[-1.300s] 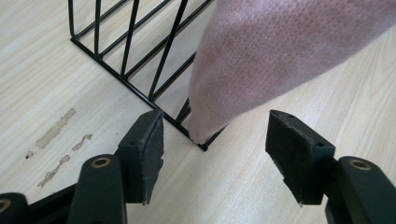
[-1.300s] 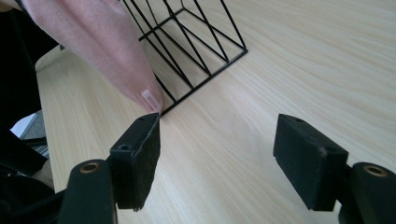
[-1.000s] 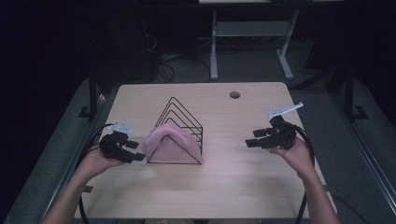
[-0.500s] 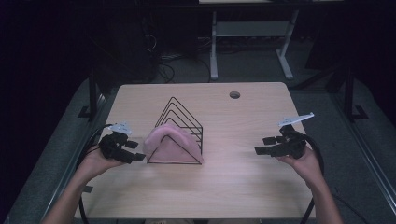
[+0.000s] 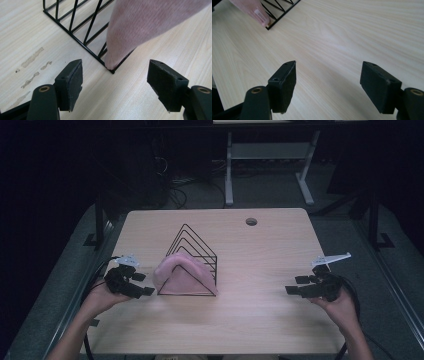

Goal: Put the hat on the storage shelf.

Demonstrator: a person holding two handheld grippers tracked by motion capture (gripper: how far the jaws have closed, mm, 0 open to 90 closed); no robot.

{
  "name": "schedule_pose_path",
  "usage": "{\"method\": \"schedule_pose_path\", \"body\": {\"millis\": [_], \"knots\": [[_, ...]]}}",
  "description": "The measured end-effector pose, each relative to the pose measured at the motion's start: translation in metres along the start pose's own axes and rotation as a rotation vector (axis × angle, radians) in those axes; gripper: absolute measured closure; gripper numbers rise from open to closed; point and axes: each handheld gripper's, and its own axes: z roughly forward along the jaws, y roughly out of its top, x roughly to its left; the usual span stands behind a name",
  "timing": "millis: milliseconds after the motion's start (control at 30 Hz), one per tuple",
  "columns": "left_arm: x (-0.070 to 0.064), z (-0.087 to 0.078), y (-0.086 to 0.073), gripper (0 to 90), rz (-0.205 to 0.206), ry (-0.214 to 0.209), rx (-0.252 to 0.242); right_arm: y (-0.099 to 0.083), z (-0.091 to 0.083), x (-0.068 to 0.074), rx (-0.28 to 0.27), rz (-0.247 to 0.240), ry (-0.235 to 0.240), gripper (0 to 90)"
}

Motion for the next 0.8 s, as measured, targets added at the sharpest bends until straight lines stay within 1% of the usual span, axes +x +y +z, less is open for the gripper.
{"method": "schedule_pose_path", "body": {"millis": [133, 167, 233, 300, 333, 367, 400, 533, 600, 667, 700, 733, 767, 800], "knots": [[-0.002, 0.002, -0.003, 27.9, -0.011, 0.003, -0.01, -0.01, -0.003, -0.001, 0.003, 0.003, -0.014, 28.5], [-0.002, 0.002, -0.004, 27.8, -0.004, 0.004, -0.007, -0.013, -0.004, -0.001, 0.003, 0.012, -0.012, 28.5], [-0.004, 0.003, -0.004, 27.9, 0.001, 0.018, -0.004, -0.018, -0.004, -0.002, -0.01, 0.01, -0.012, 28.5], [-0.006, 0.004, -0.005, 27.8, 0.002, 0.017, 0.001, -0.024, -0.005, -0.002, -0.015, 0.021, -0.009, 28.5], [-0.007, 0.005, -0.005, 27.8, 0.011, 0.02, 0.006, -0.026, -0.005, -0.002, -0.016, 0.02, -0.013, 28.5], [-0.009, 0.005, -0.005, 27.8, 0.011, 0.023, 0.008, -0.03, -0.005, -0.001, -0.02, 0.03, -0.016, 28.5], [-0.01, 0.005, -0.006, 27.8, 0.021, 0.026, 0.012, -0.032, -0.006, -0.001, -0.02, 0.028, -0.018, 28.4], [-0.015, 0.006, -0.011, 28.0, 0.012, 0.031, 0.0, -0.045, -0.007, 0.005, -0.027, 0.034, -0.03, 27.9], [-0.017, 0.006, -0.014, 28.8, -0.006, 0.034, -0.004, -0.05, -0.007, 0.008, -0.035, 0.036, -0.03, 27.0], [-0.019, 0.005, -0.02, 28.8, -0.035, 0.03, -0.028, -0.056, -0.009, 0.015, -0.052, 0.031, -0.026, 26.4], [-0.021, 0.005, -0.022, 28.9, -0.043, 0.037, -0.041, -0.058, -0.009, 0.017, -0.058, 0.023, -0.026, 26.2], [-0.024, 0.005, -0.026, 28.9, -0.059, 0.05, -0.055, -0.06, -0.01, 0.021, -0.063, 0.013, -0.029, 25.5], [-0.026, 0.005, -0.029, 29.0, -0.066, 0.063, -0.067, -0.064, -0.01, 0.024, -0.067, 0.002, -0.035, 25.1], [-0.028, 0.006, -0.034, 29.0, -0.094, 0.07, -0.1, -0.065, -0.01, 0.026, -0.066, 0.0, -0.034, 25.0]]}}
